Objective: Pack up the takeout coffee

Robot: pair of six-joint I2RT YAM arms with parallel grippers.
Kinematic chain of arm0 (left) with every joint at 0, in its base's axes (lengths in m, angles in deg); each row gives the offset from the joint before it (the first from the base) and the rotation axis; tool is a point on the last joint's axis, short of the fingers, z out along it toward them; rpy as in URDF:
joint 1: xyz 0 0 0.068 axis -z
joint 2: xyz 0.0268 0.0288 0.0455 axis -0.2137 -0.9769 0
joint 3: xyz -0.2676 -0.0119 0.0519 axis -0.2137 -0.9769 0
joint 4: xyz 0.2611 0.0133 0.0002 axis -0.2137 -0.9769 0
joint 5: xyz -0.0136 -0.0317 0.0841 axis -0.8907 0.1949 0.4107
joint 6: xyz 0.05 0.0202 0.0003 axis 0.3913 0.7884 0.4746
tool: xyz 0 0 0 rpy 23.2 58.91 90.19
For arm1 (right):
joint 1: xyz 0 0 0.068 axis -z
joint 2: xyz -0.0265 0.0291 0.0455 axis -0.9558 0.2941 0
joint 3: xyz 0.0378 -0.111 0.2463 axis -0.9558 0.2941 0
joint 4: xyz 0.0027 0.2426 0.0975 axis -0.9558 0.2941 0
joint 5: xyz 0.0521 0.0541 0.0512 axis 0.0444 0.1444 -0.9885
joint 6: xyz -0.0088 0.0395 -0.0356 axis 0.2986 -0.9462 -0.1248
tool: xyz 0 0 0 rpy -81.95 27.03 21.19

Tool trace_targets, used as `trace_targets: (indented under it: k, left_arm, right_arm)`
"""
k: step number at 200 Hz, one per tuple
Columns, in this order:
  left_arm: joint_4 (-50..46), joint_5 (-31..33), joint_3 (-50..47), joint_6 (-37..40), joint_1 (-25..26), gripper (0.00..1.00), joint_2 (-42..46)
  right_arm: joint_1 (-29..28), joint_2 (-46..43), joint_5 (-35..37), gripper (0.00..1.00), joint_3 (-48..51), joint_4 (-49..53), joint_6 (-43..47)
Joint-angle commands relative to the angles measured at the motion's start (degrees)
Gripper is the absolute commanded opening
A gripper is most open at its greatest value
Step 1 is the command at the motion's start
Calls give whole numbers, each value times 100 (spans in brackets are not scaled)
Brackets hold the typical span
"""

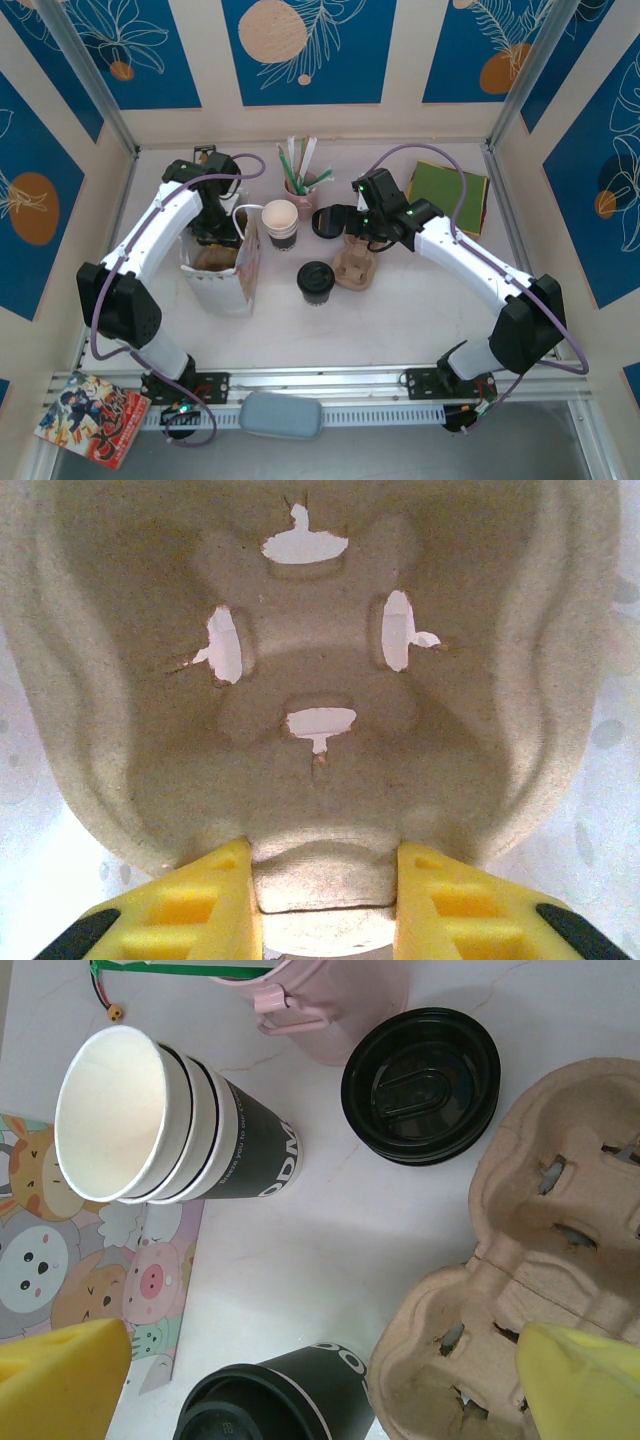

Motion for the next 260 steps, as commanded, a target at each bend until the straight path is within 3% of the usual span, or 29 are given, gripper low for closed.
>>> trace_targets:
  k: [1,189,216,260]
  left_arm:
    - [-165,44,94,55,-77,32,-39]
    - [-74,79,-94,72,-77,33,-110]
    - [-82,70,-77,63,-77,37,-110]
    - [-121,33,-15,61,-69,58,-115]
  right_arm:
    - [-26,-43,69,99,-134,47,1]
    - [-26,-55,95,99,-49,46,-7]
    - [-25,-57,86,99,-43,43,-7]
    - [-17,-59,88,99,-40,43,-16]
